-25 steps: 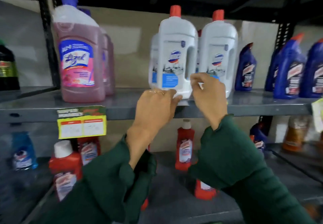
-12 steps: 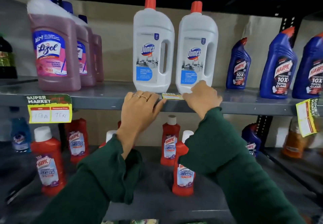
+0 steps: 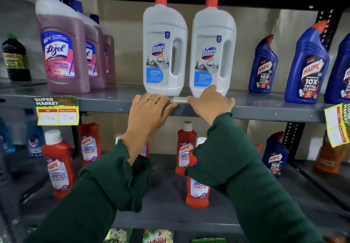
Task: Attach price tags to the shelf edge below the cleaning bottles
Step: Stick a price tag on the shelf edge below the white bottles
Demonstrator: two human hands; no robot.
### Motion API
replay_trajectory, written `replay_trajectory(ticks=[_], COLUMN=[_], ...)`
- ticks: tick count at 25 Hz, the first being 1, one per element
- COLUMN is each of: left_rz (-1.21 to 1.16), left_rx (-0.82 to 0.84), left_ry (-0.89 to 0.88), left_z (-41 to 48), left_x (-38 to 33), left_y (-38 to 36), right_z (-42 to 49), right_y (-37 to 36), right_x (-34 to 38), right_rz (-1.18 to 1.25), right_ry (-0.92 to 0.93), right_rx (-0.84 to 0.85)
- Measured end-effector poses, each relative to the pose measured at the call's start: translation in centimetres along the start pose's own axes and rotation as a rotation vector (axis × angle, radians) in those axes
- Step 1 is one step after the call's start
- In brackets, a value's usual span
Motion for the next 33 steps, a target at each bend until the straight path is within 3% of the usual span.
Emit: replay_trajectory(ticks=[6,14,19,23,26,29,33], left_rz=[-0.006,-0.102,-0.166,-0.211,-0.424,-0.916,-0.961], left_rx=[0.027,0.104,0.14,0.107,0.111,0.124,0.132], left_ry=[0.002,0.018,0.049,0.07,0.198,0.367,0.341], left_z=[-0.1,-0.3,-0.3,-0.3,0.3,1.5,1.6], left_x=[0.1,0.0,-0.4,-0.5,-1.3,-1.0,-0.6], left_y=[0.1,0.7,1.1,1.6,2.5,3.8,5.1], right_z=[0.3,-0.9,-1.5,-2.2,-2.4,-2.5,-3.1], right_y=[-0.2,0.0,0.8,2.0,1.7,1.1,1.3], right_x=[0.3,0.8,0.1,0.4,0.7,0.7,0.0], right_rz=[0.112,0.517,0.841,0.949,1.003,1.02,0.888], right_ry=[-0.036,0.073,0.102,0.175,0.25,0.325,0.308], right_rx=[-0.066,-0.254,-0.259,-0.239,-0.139,-0.048,0.078])
Point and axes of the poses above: each hand's wrist, its own z-axis towards the middle knuckle, its own y-axis out of the back of the hand, x = y × z, the point moved 1 cm from there along z, towards the middle knuckle, and after that the axes turned 13 degrees about x, right-handed, at the moved point
